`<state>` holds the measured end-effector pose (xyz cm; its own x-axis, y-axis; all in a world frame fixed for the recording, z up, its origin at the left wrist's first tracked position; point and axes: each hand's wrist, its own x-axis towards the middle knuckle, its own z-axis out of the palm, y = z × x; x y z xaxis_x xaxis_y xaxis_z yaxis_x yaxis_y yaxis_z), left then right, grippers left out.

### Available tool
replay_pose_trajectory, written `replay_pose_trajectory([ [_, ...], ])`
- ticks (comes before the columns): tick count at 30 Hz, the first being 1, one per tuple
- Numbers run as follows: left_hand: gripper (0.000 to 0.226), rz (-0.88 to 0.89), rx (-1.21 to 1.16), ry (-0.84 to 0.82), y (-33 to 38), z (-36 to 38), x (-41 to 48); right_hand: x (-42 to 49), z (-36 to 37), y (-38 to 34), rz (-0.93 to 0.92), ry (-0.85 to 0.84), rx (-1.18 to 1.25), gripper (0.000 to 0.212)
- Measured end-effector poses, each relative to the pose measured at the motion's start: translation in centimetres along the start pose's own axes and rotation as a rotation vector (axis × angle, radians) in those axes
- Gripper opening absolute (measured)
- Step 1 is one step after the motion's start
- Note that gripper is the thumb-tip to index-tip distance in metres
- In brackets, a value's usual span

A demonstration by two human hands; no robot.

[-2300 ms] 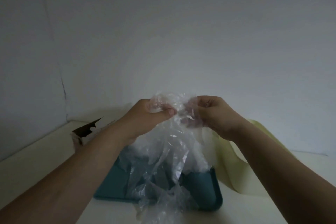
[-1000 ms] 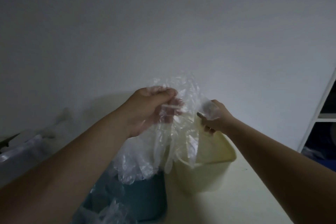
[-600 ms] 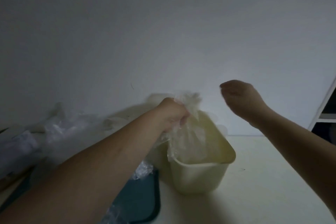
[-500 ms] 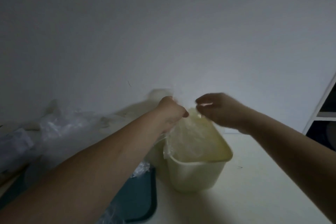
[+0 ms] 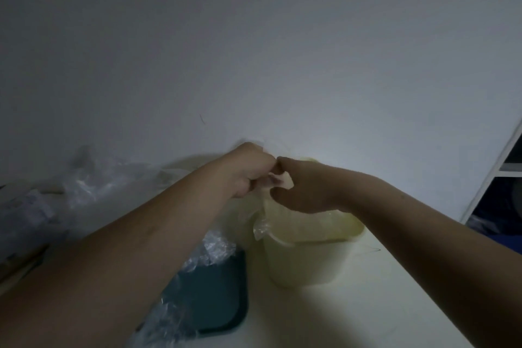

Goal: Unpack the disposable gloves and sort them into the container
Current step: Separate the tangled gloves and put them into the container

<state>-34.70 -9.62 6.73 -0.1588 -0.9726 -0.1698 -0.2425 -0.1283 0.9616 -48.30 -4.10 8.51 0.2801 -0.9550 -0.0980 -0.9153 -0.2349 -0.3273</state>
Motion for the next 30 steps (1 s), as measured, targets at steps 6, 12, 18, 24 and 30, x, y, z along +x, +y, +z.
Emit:
replay_pose_trajectory([
  [6, 0.068, 0.125, 0.018, 0.223, -0.5, -3.5, -0.6, 2.3, 2.5, -0.5, 0.073, -0.233, -0.056, 0.061],
  [12, 0.074, 0.18, -0.018, 0.218, -2.4, -6.2, -3.3, 4.9, 4.0, -0.8, 0.167, -0.417, -0.201, 0.05],
  [18, 0.037, 0.275, 0.223, 0.165, -3.9, -8.0, -7.7, 5.9, 6.7, 0.3, 0.17, -0.506, -0.453, 0.051],
  [24, 0.006, 0.301, 0.507, 0.034, -7.1, -12.0, -12.1, 3.9, 2.4, -3.0, 0.079, 0.019, -0.346, 0.03],
  [30, 0.024, 0.211, 0.871, -0.127, -12.5, -15.1, -16.2, 0.1, 5.5, -10.8, -0.214, 0.461, -0.092, 0.028],
])
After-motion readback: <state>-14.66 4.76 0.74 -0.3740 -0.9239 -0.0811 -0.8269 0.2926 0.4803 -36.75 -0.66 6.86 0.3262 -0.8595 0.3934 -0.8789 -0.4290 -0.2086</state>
